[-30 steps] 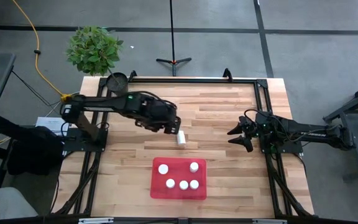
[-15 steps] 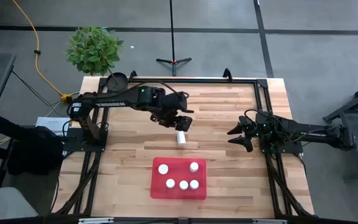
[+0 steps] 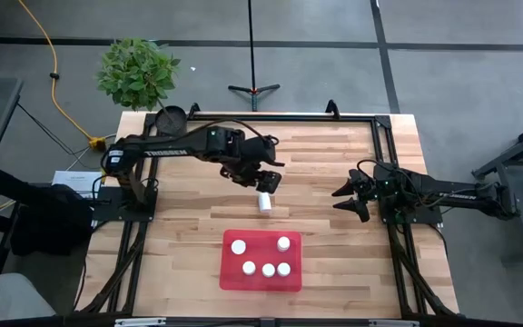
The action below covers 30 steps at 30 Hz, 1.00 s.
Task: Pick and place pill bottles into a basket
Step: Put the white pill bottle into the red bin
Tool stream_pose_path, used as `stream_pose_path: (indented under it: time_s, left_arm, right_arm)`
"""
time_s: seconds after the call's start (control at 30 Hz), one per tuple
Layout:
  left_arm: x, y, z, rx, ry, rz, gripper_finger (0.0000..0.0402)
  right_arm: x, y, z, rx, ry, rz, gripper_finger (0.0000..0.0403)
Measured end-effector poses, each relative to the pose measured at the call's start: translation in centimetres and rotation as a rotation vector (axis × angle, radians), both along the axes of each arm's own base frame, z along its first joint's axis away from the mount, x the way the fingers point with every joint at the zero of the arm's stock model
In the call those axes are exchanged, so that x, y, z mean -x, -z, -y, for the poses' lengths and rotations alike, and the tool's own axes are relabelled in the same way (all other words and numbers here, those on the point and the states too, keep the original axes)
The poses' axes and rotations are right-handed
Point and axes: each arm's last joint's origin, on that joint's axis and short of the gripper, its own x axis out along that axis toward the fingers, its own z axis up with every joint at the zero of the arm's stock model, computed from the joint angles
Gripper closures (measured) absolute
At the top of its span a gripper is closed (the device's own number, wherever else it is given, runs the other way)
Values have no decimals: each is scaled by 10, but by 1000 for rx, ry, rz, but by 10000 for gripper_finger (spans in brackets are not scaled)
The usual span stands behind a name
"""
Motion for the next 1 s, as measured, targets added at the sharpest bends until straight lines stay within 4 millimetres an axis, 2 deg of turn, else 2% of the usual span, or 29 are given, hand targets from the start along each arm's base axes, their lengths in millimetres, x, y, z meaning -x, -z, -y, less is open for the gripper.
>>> stream_pose_path:
  time_s: [0.17,0.33,0.43,0.6,1.0]
  left_arm:
    - [-5,5,0,-16,22,-2,87]
    - [-17,20,-3,-28,26,-26,28]
    - [-23,28,-6,23,43,-41,7]
    - [-35,48,-11,35,28,-92,16]
    - [-42,66,-19,54,-60,-161,27]
  right_arm:
    - [0,0,0,5,-2,1,176]
    - [0,0,0,6,-2,1,176]
    - [0,0,0,6,-2,3,176]
    - [0,0,0,6,-2,2,176]
    - [-1,1,0,5,-2,-5,176]
